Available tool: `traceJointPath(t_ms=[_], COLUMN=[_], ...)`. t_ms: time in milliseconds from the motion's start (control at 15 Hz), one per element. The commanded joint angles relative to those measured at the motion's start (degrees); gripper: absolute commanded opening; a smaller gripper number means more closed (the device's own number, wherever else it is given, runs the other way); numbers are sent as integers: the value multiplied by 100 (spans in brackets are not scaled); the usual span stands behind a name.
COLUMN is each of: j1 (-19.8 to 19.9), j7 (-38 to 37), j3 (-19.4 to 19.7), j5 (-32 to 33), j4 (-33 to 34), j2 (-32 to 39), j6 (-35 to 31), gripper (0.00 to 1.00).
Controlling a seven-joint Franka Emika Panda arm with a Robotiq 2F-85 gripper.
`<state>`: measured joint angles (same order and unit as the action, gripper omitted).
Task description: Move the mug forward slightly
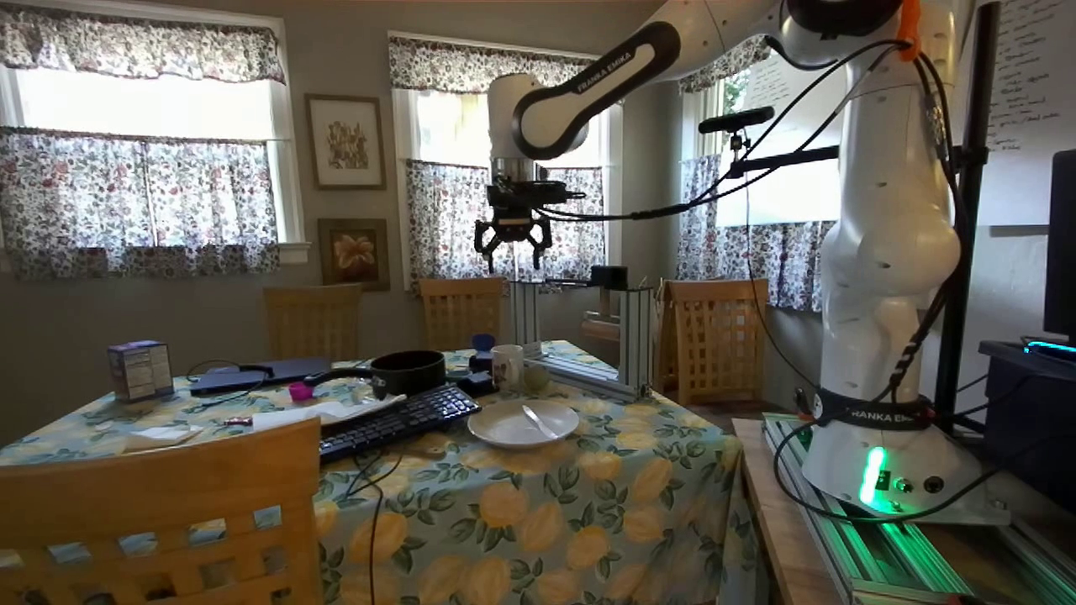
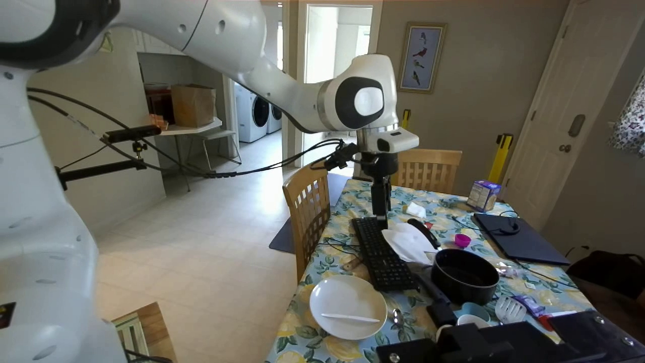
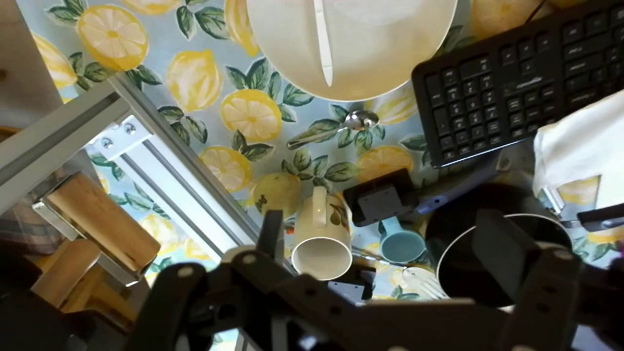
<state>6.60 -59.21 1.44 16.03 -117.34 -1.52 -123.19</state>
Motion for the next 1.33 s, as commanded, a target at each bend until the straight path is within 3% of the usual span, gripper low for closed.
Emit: traceJointPath(t_ms=[0, 200, 267, 600, 1267], j1=[-26, -45, -71, -82, 102], j7=[-338, 68, -71, -30, 189], j3=[163, 250, 245, 268, 799], j5=[475, 172, 257, 254, -510], j4=[-271, -495, -333, -437, 652], j2=[115, 254, 199, 289, 1709], j6=[-482, -767, -535, -648, -631], gripper=[100, 100, 100, 100, 100])
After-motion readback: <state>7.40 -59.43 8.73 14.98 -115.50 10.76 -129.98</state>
